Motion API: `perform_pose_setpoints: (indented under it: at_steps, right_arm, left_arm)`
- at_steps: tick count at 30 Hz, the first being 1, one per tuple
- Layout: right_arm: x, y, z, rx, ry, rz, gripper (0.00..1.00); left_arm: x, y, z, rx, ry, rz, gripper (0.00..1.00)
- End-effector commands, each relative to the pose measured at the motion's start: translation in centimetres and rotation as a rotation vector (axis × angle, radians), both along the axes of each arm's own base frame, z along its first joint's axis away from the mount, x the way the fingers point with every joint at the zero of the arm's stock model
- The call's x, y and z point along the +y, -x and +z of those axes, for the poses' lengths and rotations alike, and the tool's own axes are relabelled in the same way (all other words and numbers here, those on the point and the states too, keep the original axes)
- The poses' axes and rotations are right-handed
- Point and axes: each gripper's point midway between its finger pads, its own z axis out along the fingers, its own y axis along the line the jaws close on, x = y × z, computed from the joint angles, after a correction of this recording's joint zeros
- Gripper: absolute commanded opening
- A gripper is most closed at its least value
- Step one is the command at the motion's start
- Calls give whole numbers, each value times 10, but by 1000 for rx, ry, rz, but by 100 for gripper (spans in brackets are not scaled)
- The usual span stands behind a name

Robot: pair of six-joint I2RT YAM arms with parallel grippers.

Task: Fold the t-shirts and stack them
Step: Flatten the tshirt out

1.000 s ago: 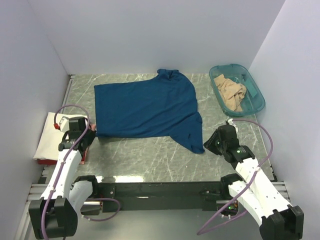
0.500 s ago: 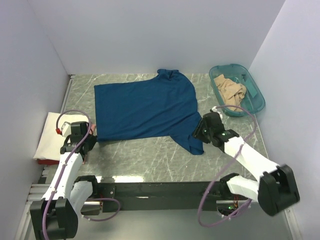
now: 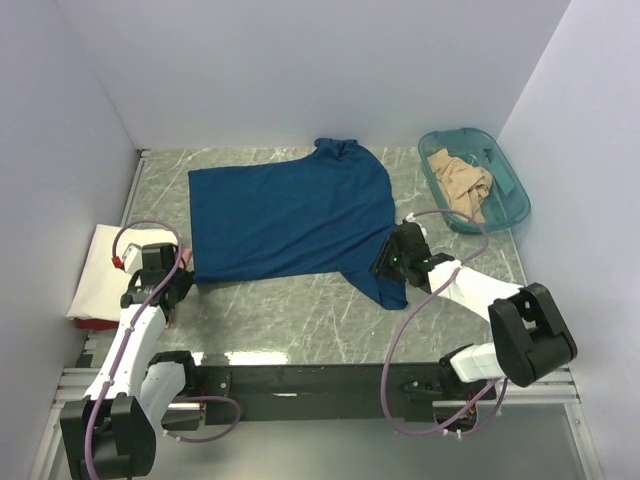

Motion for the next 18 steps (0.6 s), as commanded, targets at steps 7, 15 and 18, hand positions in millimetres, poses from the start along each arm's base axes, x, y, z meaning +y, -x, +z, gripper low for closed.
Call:
perform_pose_setpoints:
  at_steps: [7,15,18]
  right_arm:
    - [17,-16,5,-56,-45,5,38]
    - [27,5,19,-70,-75,63,0]
    - [33,20,25,-77,-94,95,0]
  left_arm:
    - [2,-5,5,-26,-7,5,6]
    - [3,-5,4,-21,-10,9,6]
    - [3,-5,4,-22,-9,9,6]
